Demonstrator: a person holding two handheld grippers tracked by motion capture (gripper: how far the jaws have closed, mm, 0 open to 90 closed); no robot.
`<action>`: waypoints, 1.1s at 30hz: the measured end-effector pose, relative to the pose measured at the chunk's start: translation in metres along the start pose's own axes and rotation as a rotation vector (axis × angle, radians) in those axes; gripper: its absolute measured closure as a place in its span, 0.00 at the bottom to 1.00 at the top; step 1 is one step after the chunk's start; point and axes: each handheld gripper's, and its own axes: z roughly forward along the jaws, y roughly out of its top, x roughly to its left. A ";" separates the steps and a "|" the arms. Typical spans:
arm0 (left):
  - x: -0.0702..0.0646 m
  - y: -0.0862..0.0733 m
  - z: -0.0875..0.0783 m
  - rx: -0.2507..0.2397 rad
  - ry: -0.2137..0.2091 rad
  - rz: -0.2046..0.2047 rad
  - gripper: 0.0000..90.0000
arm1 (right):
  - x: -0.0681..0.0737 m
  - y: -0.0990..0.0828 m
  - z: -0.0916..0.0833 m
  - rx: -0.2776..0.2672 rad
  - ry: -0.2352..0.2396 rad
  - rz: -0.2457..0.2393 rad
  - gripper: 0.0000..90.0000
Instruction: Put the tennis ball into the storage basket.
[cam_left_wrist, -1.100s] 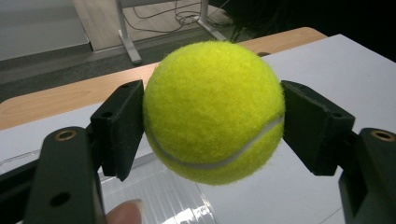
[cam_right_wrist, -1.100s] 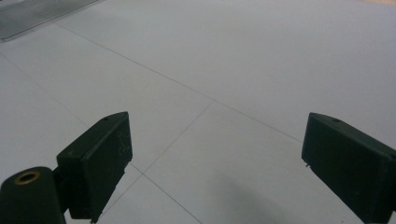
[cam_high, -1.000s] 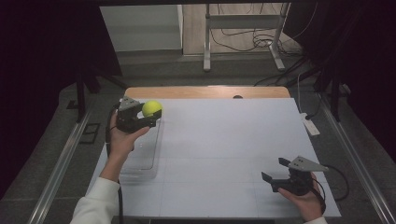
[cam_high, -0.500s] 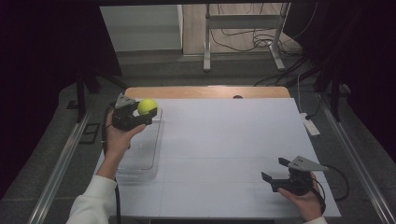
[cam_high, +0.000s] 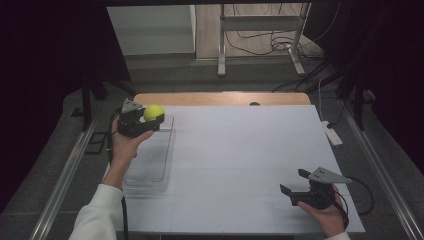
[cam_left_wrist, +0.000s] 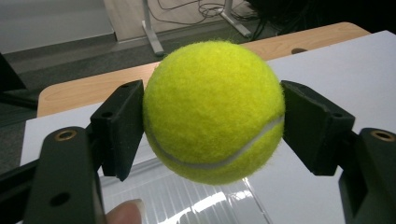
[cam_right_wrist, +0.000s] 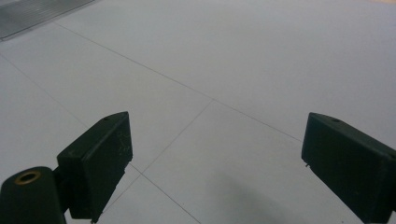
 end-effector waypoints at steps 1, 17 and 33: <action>0.001 0.000 0.000 0.002 0.003 -0.002 0.30 | 0.000 0.000 0.000 -0.001 0.000 -0.001 0.10; 0.021 -0.002 0.003 0.033 0.060 -0.023 0.30 | -0.001 0.000 0.001 0.003 0.000 0.002 0.10; 0.035 -0.003 0.010 0.061 0.087 -0.046 0.30 | 0.000 -0.001 0.002 0.008 -0.001 0.001 0.10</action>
